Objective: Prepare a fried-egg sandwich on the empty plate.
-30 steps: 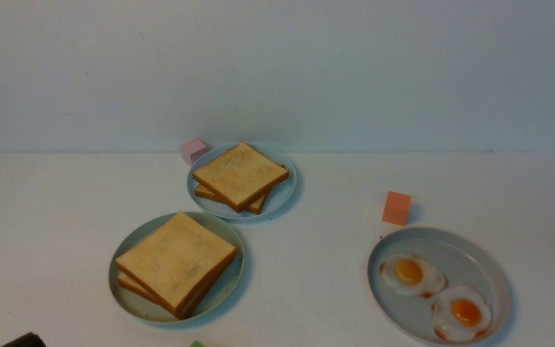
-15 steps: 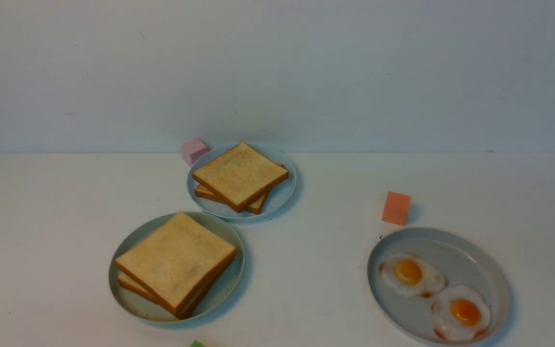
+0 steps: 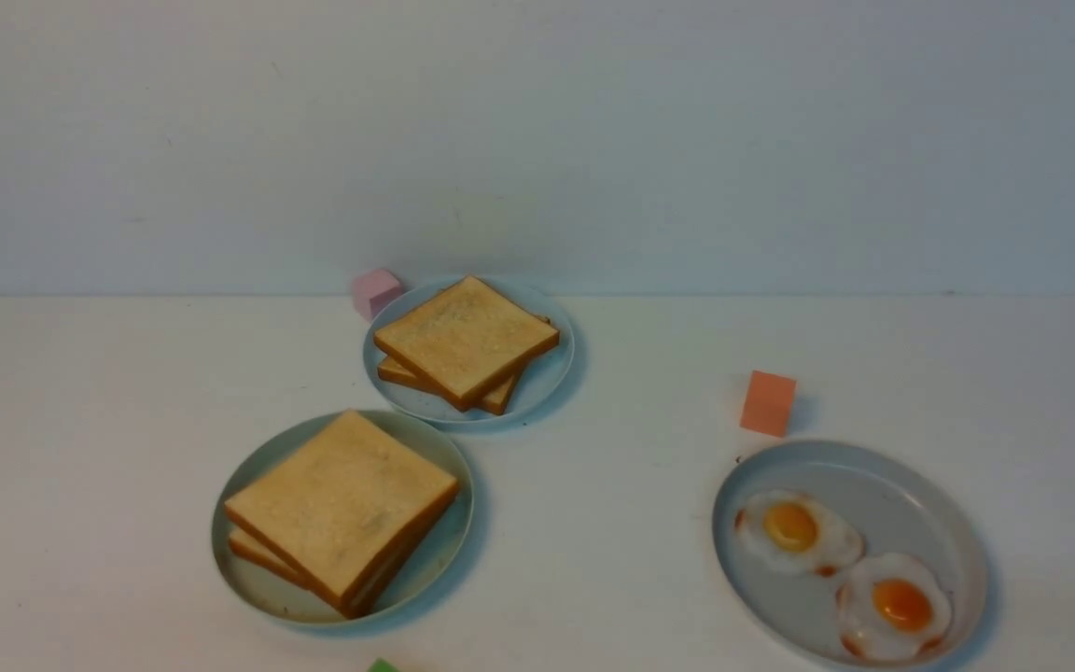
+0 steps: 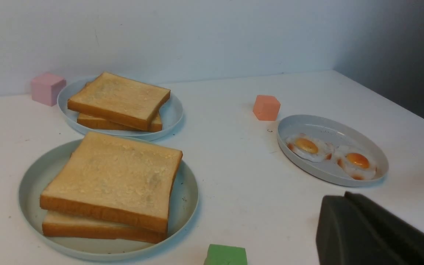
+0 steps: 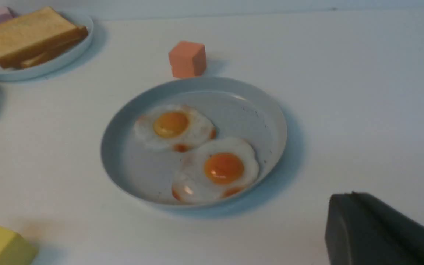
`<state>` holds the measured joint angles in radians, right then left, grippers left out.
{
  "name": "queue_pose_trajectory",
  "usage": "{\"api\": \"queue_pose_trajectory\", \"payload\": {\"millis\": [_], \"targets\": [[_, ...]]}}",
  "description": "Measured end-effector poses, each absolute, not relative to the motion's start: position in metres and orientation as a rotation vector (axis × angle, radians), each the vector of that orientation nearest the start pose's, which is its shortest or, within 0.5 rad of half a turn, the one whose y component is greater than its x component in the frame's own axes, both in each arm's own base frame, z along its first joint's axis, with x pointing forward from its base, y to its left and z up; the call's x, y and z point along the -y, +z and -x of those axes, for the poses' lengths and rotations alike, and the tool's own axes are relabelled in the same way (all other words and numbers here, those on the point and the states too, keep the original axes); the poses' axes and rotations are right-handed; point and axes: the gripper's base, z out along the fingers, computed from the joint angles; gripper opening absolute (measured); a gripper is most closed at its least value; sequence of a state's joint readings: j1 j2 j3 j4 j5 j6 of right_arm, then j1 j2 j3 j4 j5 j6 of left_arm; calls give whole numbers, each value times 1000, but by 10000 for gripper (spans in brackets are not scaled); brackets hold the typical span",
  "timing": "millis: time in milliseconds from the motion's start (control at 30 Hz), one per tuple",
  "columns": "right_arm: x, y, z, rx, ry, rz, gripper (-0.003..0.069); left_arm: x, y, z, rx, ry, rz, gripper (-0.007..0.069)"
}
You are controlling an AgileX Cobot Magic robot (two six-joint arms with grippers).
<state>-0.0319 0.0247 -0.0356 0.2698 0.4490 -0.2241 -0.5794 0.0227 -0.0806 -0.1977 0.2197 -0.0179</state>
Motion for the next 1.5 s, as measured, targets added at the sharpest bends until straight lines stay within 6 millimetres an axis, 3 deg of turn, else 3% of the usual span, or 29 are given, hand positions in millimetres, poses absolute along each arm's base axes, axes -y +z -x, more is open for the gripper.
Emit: {"api": "queue_pose_trajectory", "payload": {"millis": [67, 267, 1500], "targets": [[-8, 173, -51, -1914, 84, 42, -12, 33, 220, -43, -1645, -636, -341, -10], [-7, 173, -51, -1889, 21, 126, -13, 33, 219, -43, -1646, -636, -341, -5], [-7, 173, -51, -1885, 43, 104, 4, 32, 221, -44, -1612, -598, -353, 18]]}}
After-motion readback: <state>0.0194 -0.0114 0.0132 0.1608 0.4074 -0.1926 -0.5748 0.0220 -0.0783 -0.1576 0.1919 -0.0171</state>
